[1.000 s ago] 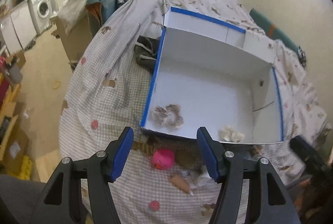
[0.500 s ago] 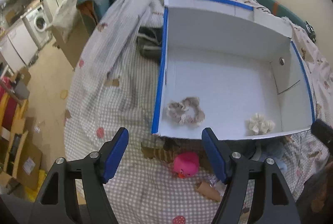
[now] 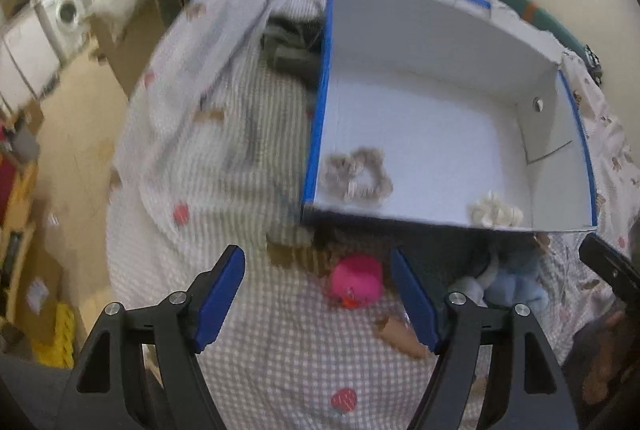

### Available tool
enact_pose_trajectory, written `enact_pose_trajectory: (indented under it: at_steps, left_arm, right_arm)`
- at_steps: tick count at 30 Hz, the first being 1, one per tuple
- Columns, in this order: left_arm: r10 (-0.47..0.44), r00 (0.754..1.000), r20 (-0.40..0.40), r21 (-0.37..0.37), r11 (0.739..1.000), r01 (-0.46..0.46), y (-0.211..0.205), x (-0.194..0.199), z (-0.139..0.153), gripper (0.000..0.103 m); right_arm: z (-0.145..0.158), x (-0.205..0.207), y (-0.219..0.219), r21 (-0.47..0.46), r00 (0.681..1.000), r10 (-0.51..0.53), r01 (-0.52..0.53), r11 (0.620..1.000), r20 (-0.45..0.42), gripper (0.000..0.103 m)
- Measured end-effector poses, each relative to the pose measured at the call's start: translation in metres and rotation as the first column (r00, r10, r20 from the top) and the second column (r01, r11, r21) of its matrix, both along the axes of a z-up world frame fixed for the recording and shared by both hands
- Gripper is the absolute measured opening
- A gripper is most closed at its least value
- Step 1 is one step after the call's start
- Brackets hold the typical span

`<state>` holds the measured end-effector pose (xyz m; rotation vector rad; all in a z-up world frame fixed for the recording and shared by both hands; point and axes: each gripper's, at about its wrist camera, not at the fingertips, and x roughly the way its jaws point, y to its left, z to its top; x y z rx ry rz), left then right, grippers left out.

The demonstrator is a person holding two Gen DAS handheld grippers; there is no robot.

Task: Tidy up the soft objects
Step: 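Withdraw both grippers from the box toward the remaining soft items, then grasp the pink rubber duck with the left gripper while the right grasps the blue plush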

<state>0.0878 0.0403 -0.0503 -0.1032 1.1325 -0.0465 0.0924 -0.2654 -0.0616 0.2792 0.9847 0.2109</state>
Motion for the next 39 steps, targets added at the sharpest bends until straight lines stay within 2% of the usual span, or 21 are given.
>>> enact_pose_trajectory:
  at_steps: [4, 6, 10, 11, 16, 17, 19, 20, 22, 24, 28, 31, 35, 38, 39]
  left_arm:
    - [0.01, 0.99, -0.141, -0.068, 0.997, -0.02, 0.0, 0.01, -0.031, 0.073]
    - [-0.007, 0.985, -0.172, -0.09, 0.996, -0.009, -0.005, 0.015, -0.04, 0.073]
    - [-0.045, 0.978, -0.202, -0.058, 0.998, 0.034, -0.024, 0.024, -0.055, 0.072]
    - [-0.052, 0.977, -0.208, -0.049, 0.998, 0.043, -0.027, 0.025, -0.058, 0.068]
    - [-0.051, 0.972, -0.228, -0.008, 0.999, 0.051, -0.035, 0.024, -0.069, 0.065]
    - [-0.052, 0.972, -0.228, -0.002, 0.999, 0.053, -0.035, 0.024, -0.069, 0.06]
    - [-0.064, 0.97, -0.233, -0.001, 0.998, 0.065, -0.036, 0.023, -0.072, 0.039]
    - [-0.074, 0.968, -0.239, -0.027, 0.997, 0.07, -0.036, 0.022, -0.073, 0.025]
    - [-0.067, 0.97, -0.233, -0.048, 0.997, 0.057, -0.034, 0.019, -0.073, 0.025]
    - [-0.06, 0.973, -0.222, -0.031, 0.998, 0.055, -0.032, 0.015, -0.069, 0.025]
    - [-0.04, 0.975, -0.218, -0.048, 0.998, 0.031, -0.024, 0.005, -0.057, 0.025]
    - [-0.039, 0.982, -0.186, -0.028, 0.999, 0.035, -0.018, -0.003, -0.046, 0.025]
    - [-0.018, 0.985, -0.171, -0.037, 0.999, 0.012, -0.009, -0.008, -0.037, 0.025]
    - [-0.005, 0.986, -0.167, -0.045, 0.999, -0.002, -0.004, -0.013, -0.033, 0.025]
    - [-0.003, 0.986, -0.168, -0.051, 0.999, -0.005, 0.002, -0.001, -0.032, 0.025]
  right_arm:
    - [-0.004, 0.0, 0.009, 0.009, 1.0, 0.017, -0.017, 1.0, -0.014, 0.103]
    - [-0.005, 0.001, 0.015, -0.011, 0.999, 0.035, -0.035, 0.999, -0.014, 0.103]
    - [-0.007, 0.001, 0.017, -0.032, 0.999, 0.044, -0.045, 0.999, -0.022, 0.103]
    - [-0.008, 0.001, 0.016, -0.029, 0.999, 0.04, -0.041, 0.999, -0.027, 0.103]
    - [-0.012, -0.001, 0.006, -0.032, 0.998, 0.003, -0.005, 0.999, -0.056, 0.103]
    - [-0.013, -0.001, 0.003, -0.03, 0.998, -0.009, 0.007, 1.0, -0.061, 0.103]
    - [-0.015, -0.001, -0.003, -0.027, 0.996, -0.04, 0.038, 0.999, -0.077, 0.103]
    - [-0.017, 0.0, -0.006, -0.023, 0.995, -0.053, 0.052, 0.998, -0.083, 0.103]
    - [-0.02, 0.0, -0.012, -0.006, 0.992, -0.075, 0.075, 0.997, -0.104, 0.103]
    - [-0.024, 0.002, -0.016, 0.006, 0.988, -0.09, 0.092, 0.996, -0.126, 0.103]
    - [-0.035, 0.003, -0.022, 0.031, 0.978, -0.1, 0.107, 0.994, -0.182, 0.103]
    - [-0.042, 0.006, -0.021, 0.021, 0.972, -0.103, 0.11, 0.994, -0.213, 0.103]
    - [-0.049, 0.009, -0.016, 0.001, 0.966, -0.098, 0.101, 0.995, -0.239, 0.103]
    - [-0.054, 0.013, -0.007, -0.027, 0.963, -0.062, 0.057, 0.998, -0.262, 0.103]
    - [-0.057, 0.014, -0.003, -0.042, 0.961, -0.049, 0.039, 0.998, -0.271, 0.103]
